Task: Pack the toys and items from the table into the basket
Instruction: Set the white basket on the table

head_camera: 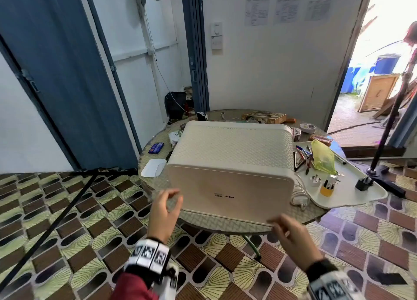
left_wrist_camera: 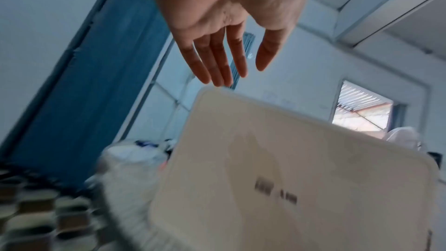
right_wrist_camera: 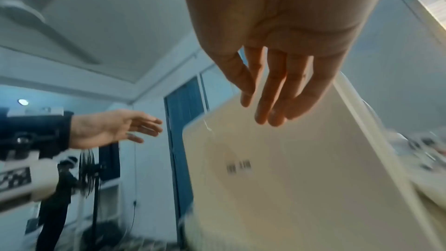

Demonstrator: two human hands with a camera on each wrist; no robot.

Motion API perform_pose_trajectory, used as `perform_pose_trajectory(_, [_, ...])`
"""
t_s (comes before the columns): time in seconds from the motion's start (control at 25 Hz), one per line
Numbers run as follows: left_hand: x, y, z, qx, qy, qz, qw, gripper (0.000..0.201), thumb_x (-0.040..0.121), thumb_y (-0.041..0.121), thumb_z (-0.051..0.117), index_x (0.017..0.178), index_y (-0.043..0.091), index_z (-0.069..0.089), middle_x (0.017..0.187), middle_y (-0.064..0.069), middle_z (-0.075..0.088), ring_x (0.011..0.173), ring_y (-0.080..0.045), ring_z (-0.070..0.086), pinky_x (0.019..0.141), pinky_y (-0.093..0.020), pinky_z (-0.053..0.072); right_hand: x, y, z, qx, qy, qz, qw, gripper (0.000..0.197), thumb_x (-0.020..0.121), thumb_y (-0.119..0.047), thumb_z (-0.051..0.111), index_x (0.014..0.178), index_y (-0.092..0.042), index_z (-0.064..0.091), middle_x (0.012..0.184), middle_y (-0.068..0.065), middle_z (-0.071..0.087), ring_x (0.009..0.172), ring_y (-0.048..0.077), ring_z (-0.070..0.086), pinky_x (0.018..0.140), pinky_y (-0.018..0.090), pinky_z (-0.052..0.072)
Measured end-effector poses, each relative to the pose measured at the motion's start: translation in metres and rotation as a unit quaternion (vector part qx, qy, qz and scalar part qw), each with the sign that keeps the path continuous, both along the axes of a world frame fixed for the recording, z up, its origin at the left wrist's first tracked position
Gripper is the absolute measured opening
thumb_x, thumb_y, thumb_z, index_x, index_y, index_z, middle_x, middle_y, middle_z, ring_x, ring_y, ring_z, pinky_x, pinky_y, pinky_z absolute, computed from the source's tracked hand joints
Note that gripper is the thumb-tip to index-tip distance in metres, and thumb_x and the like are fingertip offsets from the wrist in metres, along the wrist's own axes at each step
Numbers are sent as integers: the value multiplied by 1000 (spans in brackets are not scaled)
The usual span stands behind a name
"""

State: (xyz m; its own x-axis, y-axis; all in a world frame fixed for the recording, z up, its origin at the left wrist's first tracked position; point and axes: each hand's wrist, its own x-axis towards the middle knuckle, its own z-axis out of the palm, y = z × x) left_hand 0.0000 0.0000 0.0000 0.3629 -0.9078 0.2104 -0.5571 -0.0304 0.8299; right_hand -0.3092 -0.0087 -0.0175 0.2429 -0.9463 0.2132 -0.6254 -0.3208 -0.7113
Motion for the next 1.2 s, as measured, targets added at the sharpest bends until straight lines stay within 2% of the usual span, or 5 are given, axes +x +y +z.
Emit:
perform_pose_trajectory(0.2, [26,-105,59,-138,-67,3,988,37,89,38,62,118,16,58,118,3,53,111,-11,47,95,-27,35,33,-96,72,-195,-53,-123,972,23,86,-22,54,102,-9,64,93,2,61,81,19,57,79,22,48])
perform_pose_trajectory(0.36, [47,-165,50,-28,-56,-31,998,66,80,49,69,132,15,48,134,-7,48,124,-22,44,98,-31,33,34,-148,62,-32,43,-288,956,56,83,-37,64,131,-15,46,134,19,39,129,37,31,108,49,29])
perform_pose_trajectory(0.68, [63,-207,26,116,76,-52,989,94,72,50,76,144,11,30,139,-8,50,122,-23,51,103,-35,40,22,-164,56,148,-47,-310,938,103,75,-62,62,148,-12,10,145,22,36,129,37,41,105,45,34])
perform_pose_trajectory(1.0, [63,-174,11,30,150,-72,986,91,71,39,80,144,15,30,131,-1,53,112,-13,52,91,-26,40,18,-141,40,41,-6,-319,947,102,68,-66,65,145,-16,22,138,15,48,120,34,52,99,41,41])
perform_pose_trajectory(1.2, [60,-154,-18,-44,184,-55,980,104,49,62,81,136,35,30,132,7,49,119,-11,52,102,-35,42,19,-133,21,-8,-84,-315,945,115,49,-78,65,143,-26,23,139,11,48,122,33,50,102,40,38])
